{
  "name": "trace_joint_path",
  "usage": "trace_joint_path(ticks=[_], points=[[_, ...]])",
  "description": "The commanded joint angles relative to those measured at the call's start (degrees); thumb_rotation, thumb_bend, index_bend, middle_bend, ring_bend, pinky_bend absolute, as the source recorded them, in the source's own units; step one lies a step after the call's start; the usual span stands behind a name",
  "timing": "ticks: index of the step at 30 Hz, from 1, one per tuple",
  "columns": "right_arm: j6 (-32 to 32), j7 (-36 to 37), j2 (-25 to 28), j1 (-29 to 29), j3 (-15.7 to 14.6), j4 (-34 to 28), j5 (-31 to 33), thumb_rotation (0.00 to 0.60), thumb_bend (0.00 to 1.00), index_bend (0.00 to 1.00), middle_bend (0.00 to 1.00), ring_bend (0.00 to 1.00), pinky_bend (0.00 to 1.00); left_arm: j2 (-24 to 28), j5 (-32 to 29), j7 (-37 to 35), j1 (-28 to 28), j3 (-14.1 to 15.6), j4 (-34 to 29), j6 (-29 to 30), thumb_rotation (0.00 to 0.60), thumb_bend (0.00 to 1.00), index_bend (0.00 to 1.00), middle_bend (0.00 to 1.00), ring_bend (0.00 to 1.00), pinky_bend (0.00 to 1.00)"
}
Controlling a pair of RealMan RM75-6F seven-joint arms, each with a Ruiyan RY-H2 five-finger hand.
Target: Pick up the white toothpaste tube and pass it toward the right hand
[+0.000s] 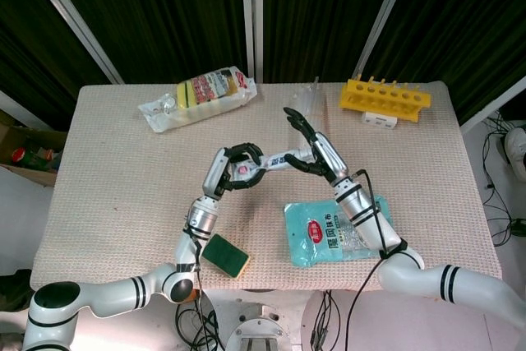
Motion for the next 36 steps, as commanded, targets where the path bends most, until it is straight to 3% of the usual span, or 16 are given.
trace_joint_path(ticks=[1,14,36], points=[[0.02,1.06,-0.36,-0.15,-0.24,0.59,-0.29,0.223,0.00,0.00,0.00,0.00,0.00,-0.01,-0.13,-0.10,-0.02,-0.04,-0.06,-0.08,0.600,0.41,0.81,0.96,0.83,0.82],[1.16,3.01,-2.67,0.16,-0.21,1.97,-1.02,0.223,0.00,0.00,0.00,0.00,0.00,-0.64,-0.25,-0.20,-0.44,-0.01,0.72,-0.30,0.600,0.41,0.81,0.96,0.82,0.82],[6.25,6.80,-11.02,0.47,1.13,5.14,-1.35,0.223,0.00,0.00,0.00,0.00,0.00,-3.76,-0.61,-2.00,-1.81,-1.36,2.50,0.36,0.600,0.42,0.82,0.96,0.83,0.82]])
